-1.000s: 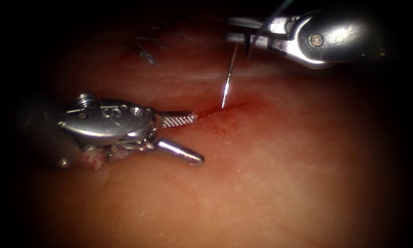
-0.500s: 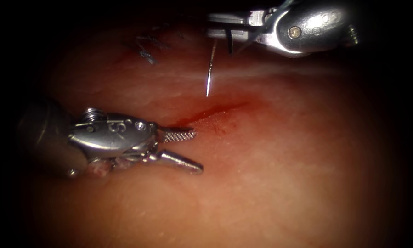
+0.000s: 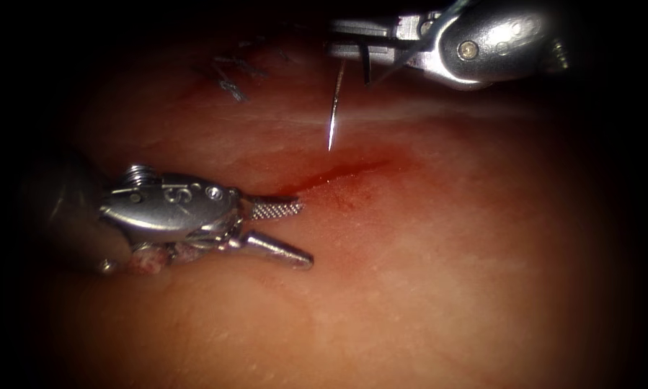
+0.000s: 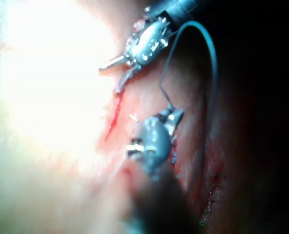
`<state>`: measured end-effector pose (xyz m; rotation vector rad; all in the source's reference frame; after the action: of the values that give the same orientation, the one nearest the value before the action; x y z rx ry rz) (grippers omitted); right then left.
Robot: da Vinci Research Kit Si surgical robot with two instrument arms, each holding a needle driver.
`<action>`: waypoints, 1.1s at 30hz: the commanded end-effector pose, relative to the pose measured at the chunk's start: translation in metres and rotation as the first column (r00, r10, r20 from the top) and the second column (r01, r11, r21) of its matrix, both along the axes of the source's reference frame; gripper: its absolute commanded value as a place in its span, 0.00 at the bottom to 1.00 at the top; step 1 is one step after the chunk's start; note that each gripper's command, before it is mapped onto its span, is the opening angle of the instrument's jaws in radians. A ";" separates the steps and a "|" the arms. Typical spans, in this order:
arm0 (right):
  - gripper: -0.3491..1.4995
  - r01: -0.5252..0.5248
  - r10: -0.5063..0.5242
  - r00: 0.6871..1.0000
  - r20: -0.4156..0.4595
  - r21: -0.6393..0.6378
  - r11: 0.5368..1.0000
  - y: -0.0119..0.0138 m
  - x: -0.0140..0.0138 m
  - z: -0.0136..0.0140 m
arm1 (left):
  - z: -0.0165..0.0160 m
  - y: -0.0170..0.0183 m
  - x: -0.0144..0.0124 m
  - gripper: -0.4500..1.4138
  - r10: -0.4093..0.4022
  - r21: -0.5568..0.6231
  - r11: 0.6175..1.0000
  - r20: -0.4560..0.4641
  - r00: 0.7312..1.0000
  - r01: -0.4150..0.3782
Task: Wound Closure
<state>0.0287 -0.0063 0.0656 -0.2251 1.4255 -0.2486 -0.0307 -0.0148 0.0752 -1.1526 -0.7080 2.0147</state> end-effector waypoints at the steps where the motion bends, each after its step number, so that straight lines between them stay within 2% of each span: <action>1: 0.00 0.001 -0.001 1.000 -0.002 -0.001 1.000 0.0000 0.0007 0.0004 | 0.0005 -0.0005 -0.0005 0.44 0.000 0.001 1.000 0.002 1.000 0.000; 27: 0.00 0.001 -0.001 1.000 -0.002 -0.001 1.000 0.0000 0.0007 0.0004 | 0.0005 -0.0005 -0.0005 0.44 0.000 0.001 1.000 0.002 1.000 0.000; 33: 0.00 -0.016 0.016 1.000 -0.002 0.116 0.993 -0.0003 0.0004 0.0001 | 0.0006 -0.0003 -0.0007 0.45 0.003 -0.004 1.000 0.002 1.000 -0.003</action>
<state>0.0285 -0.0066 0.0653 -0.1283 1.4422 -0.1478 -0.0311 -0.0145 0.0753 -1.1579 -0.7012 2.0226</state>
